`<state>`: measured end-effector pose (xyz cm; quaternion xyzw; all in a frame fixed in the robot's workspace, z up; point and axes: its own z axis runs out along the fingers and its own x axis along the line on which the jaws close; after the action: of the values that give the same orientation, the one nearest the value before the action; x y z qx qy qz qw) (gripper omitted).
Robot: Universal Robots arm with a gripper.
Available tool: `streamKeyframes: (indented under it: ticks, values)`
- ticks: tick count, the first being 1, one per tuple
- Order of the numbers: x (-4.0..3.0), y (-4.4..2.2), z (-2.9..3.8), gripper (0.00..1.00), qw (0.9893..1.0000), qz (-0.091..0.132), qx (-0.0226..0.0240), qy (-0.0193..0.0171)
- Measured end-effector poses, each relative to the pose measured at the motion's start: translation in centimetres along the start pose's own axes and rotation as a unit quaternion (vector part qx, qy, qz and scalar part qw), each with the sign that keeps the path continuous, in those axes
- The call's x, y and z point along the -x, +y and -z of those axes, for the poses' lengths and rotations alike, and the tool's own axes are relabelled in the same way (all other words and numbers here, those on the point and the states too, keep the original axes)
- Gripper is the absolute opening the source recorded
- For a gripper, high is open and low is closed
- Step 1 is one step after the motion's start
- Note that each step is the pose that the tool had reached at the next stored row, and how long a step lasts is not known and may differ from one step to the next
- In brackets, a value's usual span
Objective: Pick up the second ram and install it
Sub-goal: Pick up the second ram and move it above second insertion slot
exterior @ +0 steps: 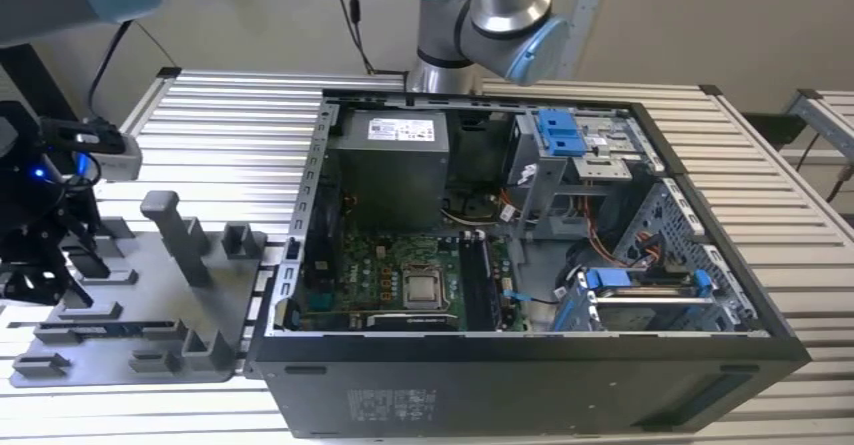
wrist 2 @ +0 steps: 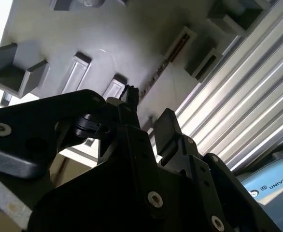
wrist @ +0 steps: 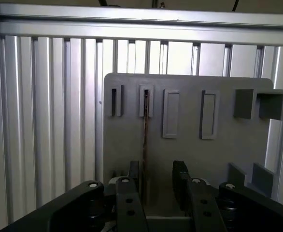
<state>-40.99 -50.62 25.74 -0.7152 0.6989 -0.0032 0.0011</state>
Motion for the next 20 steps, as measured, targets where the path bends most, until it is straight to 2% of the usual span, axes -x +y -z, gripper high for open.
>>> streamKeyframes:
  ticks: [10, 20]
  values:
    - [-0.26, 0.02, -1.82, 0.42, 1.0000, 0.001, 0.0001, -0.0003]
    - [-0.63, 0.12, -3.52, 0.42, 1.0000, 0.008, -0.0002, -0.0024]
